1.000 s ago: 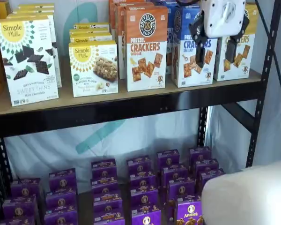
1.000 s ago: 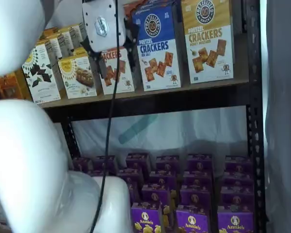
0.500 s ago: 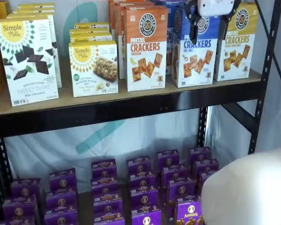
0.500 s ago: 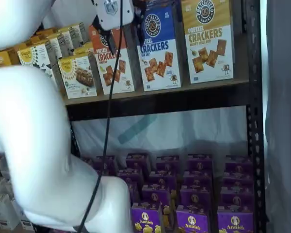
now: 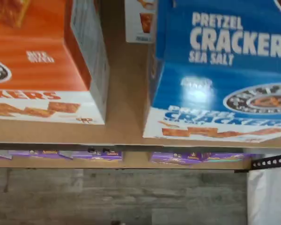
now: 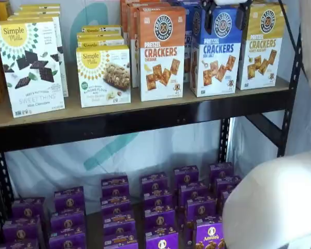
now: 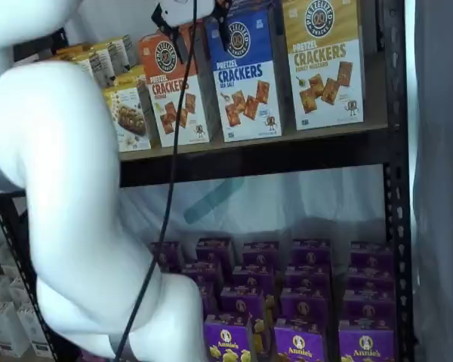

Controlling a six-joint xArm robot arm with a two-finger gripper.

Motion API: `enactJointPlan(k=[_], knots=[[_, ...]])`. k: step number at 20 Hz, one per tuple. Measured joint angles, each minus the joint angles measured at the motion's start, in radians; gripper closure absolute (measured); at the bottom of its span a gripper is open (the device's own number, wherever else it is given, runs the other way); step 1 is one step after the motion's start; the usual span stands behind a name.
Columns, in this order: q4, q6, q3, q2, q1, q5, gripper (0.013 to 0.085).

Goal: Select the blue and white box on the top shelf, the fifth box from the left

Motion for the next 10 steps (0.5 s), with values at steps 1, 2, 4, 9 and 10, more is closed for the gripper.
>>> enactJointPlan(k=[1, 2, 4, 9, 10], knots=[[0.007, -0.003, -0.011, 0.009, -0.004, 0.006, 0.013], [0.02, -0.008, -0.026, 0.02, -0.012, 0.017, 0.013], [0.026, -0.012, -0.041, 0.029, -0.016, 0.03, 0.013], [0.014, -0.012, -0.073, 0.039, -0.011, 0.076, 0.013], [0.01, -0.012, -0.078, 0.04, -0.01, 0.086, 0.013]])
